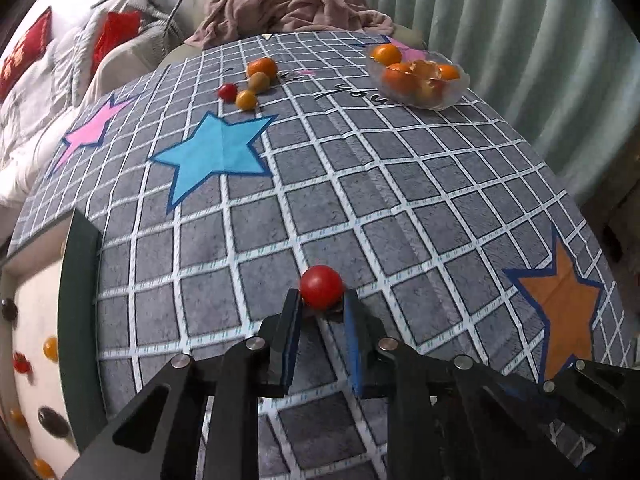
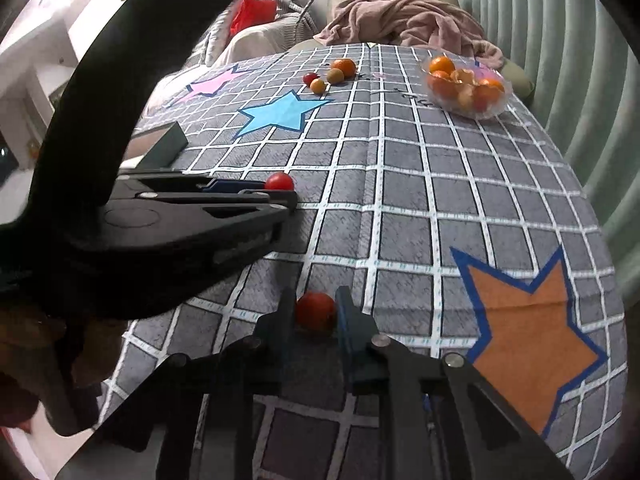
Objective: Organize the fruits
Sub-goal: 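Grasp a red cherry tomato with the left tool while the right tool grasps another, then carry both red tomatoes into the white tray and open both tools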
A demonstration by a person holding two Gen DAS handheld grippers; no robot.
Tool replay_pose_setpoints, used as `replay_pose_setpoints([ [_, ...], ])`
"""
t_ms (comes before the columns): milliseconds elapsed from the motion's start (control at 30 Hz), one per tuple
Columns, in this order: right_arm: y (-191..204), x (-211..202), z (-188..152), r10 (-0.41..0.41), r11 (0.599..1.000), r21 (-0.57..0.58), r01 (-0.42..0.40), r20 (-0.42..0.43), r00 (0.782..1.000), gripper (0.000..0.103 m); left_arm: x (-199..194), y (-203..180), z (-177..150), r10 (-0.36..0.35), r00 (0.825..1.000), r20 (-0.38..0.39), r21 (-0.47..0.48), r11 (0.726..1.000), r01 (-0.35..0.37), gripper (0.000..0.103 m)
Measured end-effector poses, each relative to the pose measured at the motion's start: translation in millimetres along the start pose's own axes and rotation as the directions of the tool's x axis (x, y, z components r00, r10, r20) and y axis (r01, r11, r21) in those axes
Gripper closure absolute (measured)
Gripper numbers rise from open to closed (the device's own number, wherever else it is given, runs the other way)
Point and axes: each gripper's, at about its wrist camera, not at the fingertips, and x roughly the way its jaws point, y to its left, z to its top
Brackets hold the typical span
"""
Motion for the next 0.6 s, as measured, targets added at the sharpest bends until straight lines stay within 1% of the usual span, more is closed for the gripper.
replay_pose_setpoints([
  [200, -7.8, -12.6, -4.9, 0.030, 0.999, 0.036, -0.031, 0.006, 1.000, 0.082, -18.3, 11.5, -27.3, 0.000, 1.000, -0.002, -0.039, 0.999, 0.000, 0.081],
  [333, -10.5, -18.6, -7.0, 0.042, 0.998, 0.055, -0.042, 0.003, 0.999, 0.081, -35.0, 21.1, -46.1, -0.013, 1.000, 0.005, -0.070, 0.997, 0.013, 0.081],
  [600, -9.5, -29.4, -8.9, 0.061, 0.994, 0.086, -0.062, 0.014, 0.998, 0.081, -66.7, 37.8, -68.0, -0.018, 0.999, 0.033, -0.116, 0.993, 0.022, 0.081],
])
